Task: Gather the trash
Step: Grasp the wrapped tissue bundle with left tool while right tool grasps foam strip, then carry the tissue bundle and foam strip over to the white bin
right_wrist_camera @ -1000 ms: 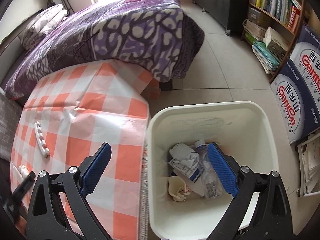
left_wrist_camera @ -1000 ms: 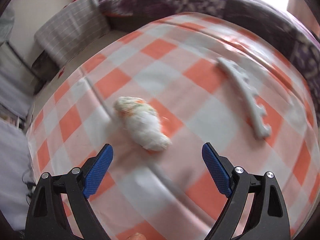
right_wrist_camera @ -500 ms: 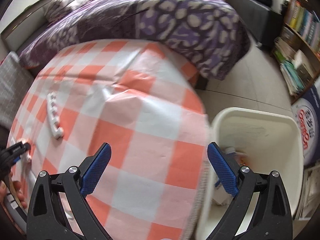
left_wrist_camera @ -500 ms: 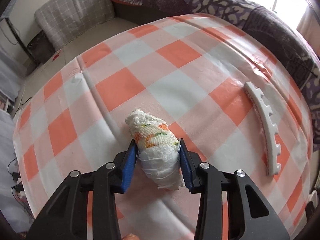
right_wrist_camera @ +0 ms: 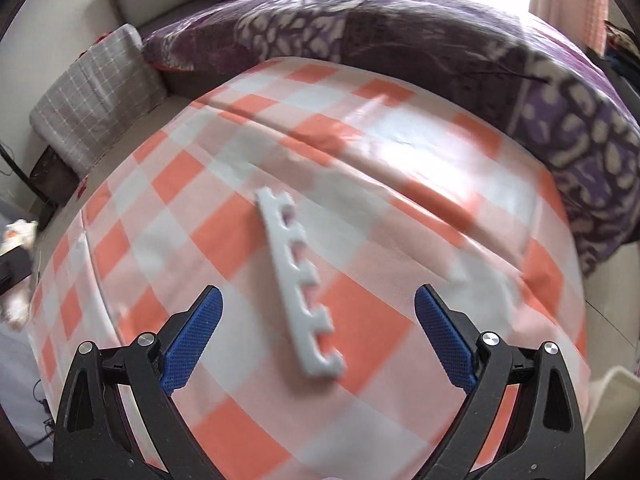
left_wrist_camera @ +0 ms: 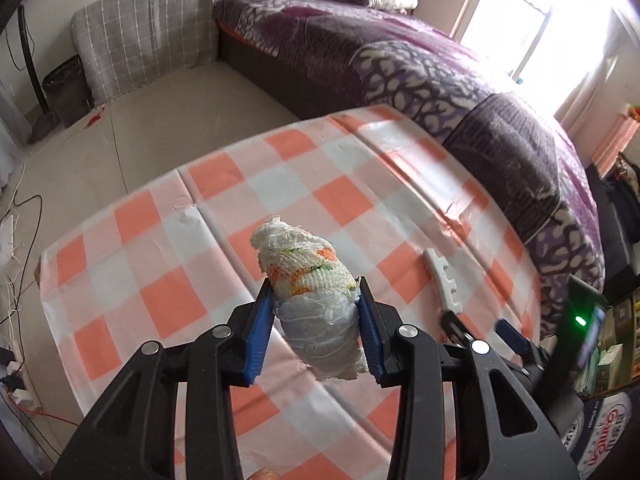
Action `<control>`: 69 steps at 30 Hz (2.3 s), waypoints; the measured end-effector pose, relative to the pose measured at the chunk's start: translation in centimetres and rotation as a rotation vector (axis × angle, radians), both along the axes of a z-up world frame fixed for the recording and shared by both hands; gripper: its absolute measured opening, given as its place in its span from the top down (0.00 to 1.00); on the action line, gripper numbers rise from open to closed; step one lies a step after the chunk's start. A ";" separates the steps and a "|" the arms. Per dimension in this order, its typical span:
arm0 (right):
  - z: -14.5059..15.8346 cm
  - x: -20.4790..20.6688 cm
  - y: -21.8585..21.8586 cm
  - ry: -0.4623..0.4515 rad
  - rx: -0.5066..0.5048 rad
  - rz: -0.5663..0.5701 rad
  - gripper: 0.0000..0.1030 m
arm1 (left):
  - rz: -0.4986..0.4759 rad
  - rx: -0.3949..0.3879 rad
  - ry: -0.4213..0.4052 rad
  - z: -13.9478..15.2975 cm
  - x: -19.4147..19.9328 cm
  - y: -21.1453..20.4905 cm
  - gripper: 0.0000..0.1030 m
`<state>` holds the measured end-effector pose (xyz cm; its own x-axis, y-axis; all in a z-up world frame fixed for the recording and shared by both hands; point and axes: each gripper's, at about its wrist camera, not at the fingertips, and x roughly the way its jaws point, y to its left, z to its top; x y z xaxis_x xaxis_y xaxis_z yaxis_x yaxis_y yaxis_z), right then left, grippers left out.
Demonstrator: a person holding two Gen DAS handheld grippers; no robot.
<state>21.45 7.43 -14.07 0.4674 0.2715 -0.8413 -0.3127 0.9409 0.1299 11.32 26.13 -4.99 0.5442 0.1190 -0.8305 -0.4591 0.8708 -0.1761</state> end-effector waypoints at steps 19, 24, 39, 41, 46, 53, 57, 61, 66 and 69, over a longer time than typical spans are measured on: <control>5.6 -2.3 1.4 -0.164 0.057 0.027 0.79 | 0.052 -0.019 -0.022 0.1 -0.6 1.9 0.62; 9.1 -3.8 0.0 -0.265 0.082 -0.010 0.79 | 0.050 0.025 -0.081 1.6 -1.1 1.3 0.62; 11.1 -9.9 -8.8 -0.298 0.165 -0.167 0.79 | -0.013 0.086 -0.111 1.9 -1.5 -2.3 0.62; 10.6 -10.2 -9.6 -0.294 0.161 -0.179 0.79 | -0.022 0.083 -0.103 1.6 -1.5 -2.8 0.62; 8.8 -10.8 -12.6 -0.267 0.159 -0.240 0.79 | -0.048 0.095 -0.085 0.8 -1.2 -4.6 0.62; 9.1 -11.5 -16.0 -0.289 0.149 -0.301 0.79 | -0.105 0.108 -0.101 1.2 -0.7 -8.6 0.62; 9.5 -12.0 -17.8 -0.301 0.144 -0.330 0.79 | -0.153 0.118 -0.126 1.9 -0.6 -11.5 0.62; 9.9 -12.3 -20.0 -0.303 0.143 -0.370 0.79 | -0.209 0.126 -0.138 2.2 -0.5 -14.5 0.62; 10.2 -12.8 -22.8 -0.298 0.143 -0.436 0.79 | -0.281 0.132 -0.142 2.0 -0.7 -18.2 0.62; 10.0 -13.1 -24.9 -0.267 0.146 -0.496 0.78 | -0.330 0.135 -0.141 1.9 -0.8 -20.4 0.61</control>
<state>8.33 -17.47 -4.11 0.7594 0.0701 -0.6469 0.1209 0.9617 0.2462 10.51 5.70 -3.13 0.6795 0.0219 -0.7333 -0.1299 0.9874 -0.0909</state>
